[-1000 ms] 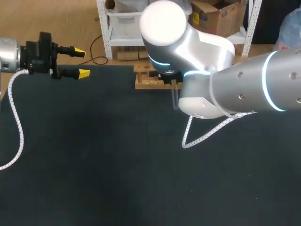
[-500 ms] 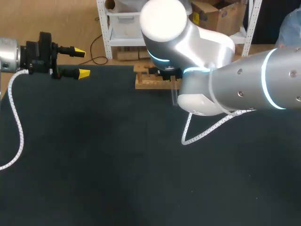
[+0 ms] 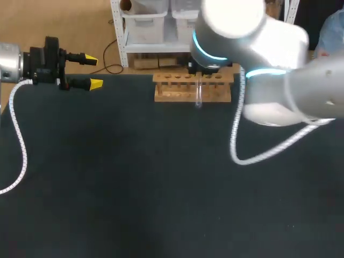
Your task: Grasp the test tube, adjust it, and insert it.
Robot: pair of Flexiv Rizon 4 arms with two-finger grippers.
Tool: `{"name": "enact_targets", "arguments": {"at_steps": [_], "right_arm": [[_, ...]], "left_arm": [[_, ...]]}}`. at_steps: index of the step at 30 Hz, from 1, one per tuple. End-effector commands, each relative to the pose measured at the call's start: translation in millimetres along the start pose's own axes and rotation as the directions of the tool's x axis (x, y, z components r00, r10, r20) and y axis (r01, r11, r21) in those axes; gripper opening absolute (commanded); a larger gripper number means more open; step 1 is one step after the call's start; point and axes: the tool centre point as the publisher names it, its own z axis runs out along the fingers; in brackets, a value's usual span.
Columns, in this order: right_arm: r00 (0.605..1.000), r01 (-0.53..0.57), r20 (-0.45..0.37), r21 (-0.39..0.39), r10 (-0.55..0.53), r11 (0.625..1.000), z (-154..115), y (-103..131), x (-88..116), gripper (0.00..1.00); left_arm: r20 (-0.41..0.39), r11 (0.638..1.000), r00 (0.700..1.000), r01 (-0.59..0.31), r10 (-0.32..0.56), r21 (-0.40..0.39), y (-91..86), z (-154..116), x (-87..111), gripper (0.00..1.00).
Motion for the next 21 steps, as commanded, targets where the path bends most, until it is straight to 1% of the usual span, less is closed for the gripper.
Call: {"name": "enact_targets", "arguments": {"at_steps": [1,3,4,5,6,8,9,11,16,21], "right_arm": [[0.973,0.04,0.228,-0.079,-0.021,0.996,-37,-20,11,0.0],[0.968,0.055,0.248,-0.077,-0.034,0.996,-40,-18,9,0.0],[0.969,0.064,0.244,-0.076,-0.044,0.995,-41,-17,8,0.0],[0.958,0.076,0.278,-0.024,-0.066,0.997,-40,-17,7,0.0],[0.958,0.073,0.279,-0.019,-0.065,0.997,-41,-16,7,0.0],[0.948,0.043,0.316,-0.013,-0.037,0.999,-43,-15,3,0.0],[0.943,0.04,0.331,-0.019,-0.031,0.999,-44,-15,1,0.0],[0.929,0.027,0.37,-0.006,-0.023,1.0,-47,-13,-3,0.0],[0.888,0.004,0.459,-0.027,0.009,1.0,-54,-9,-15,0.0],[0.847,0.021,0.532,-0.031,-0.001,0.999,-64,-5,-30,0.0]], "left_arm": [[0.002,1.0,1.0,-0.002,0.002,-0.003,-1.3,0,0.7,1.0],[0.002,1.0,1.0,-0.002,0.002,-0.003,-1.3,0,0.7,1.0],[0.002,1.0,1.0,-0.002,0.002,-0.003,-1.3,0,0.7,1.0],[0.002,1.0,1.0,-0.002,0.002,-0.003,-1.3,0,0.7,1.0],[0.002,1.0,1.0,-0.002,0.002,-0.003,-1.3,0,0.7,1.0],[0.002,1.0,1.0,-0.002,0.002,-0.003,-1.3,0,0.7,1.0],[0.002,1.0,1.0,-0.002,0.002,-0.003,-1.3,0,0.7,1.0],[0.002,1.0,1.0,-0.002,0.002,-0.003,-1.3,0,0.7,1.0],[0.002,1.0,1.0,-0.002,0.002,-0.003,-1.3,0,0.7,1.0],[0.002,1.0,1.0,-0.002,0.002,-0.003,-1.3,0,0.7,1.0]]}}
